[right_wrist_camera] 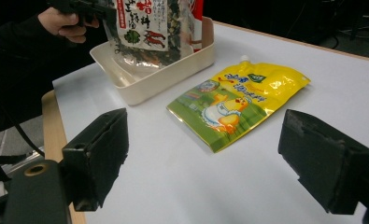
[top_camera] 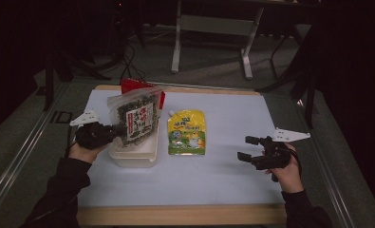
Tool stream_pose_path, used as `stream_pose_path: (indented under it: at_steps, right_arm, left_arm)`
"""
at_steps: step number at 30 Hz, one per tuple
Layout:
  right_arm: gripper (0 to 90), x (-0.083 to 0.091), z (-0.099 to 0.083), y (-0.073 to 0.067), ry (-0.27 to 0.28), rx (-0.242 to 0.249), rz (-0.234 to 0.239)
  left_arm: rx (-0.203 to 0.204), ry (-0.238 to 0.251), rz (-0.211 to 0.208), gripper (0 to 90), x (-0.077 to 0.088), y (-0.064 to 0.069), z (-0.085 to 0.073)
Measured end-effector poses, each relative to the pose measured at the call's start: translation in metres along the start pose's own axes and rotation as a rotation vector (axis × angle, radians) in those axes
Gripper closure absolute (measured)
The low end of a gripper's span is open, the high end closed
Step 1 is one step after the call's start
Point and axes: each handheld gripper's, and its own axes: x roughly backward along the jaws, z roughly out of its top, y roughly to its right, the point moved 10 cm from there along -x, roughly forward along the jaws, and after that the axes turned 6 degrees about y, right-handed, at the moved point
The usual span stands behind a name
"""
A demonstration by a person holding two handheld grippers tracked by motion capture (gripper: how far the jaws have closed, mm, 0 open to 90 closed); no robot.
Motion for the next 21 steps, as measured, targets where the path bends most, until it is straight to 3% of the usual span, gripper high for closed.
stream_pose_path:
  at_steps: [1,4,11,17,21]
  right_arm:
    - [15.9,0.000,0.000,0.000,-0.003,0.006,-0.003]
    - [15.9,0.000,-0.001,-0.001,-0.005,0.006,0.000]
    - [17.6,0.000,0.000,-0.002,-0.004,0.031,0.000]
    - [17.7,-0.001,-0.001,-0.003,-0.017,0.039,0.005]
    - [17.8,-0.003,-0.002,-0.005,-0.024,0.044,0.011]
  left_arm:
    - [0.003,-0.013,0.005,77.8,-0.002,-0.003,-0.009]
    - [0.032,0.007,0.001,77.7,0.000,-0.007,-0.013]
    - [0.127,0.084,0.001,77.4,0.005,-0.021,-0.026]
    - [0.145,0.085,0.005,76.9,0.005,-0.023,-0.027]
    - [0.127,0.063,0.042,72.8,0.005,-0.022,-0.025]
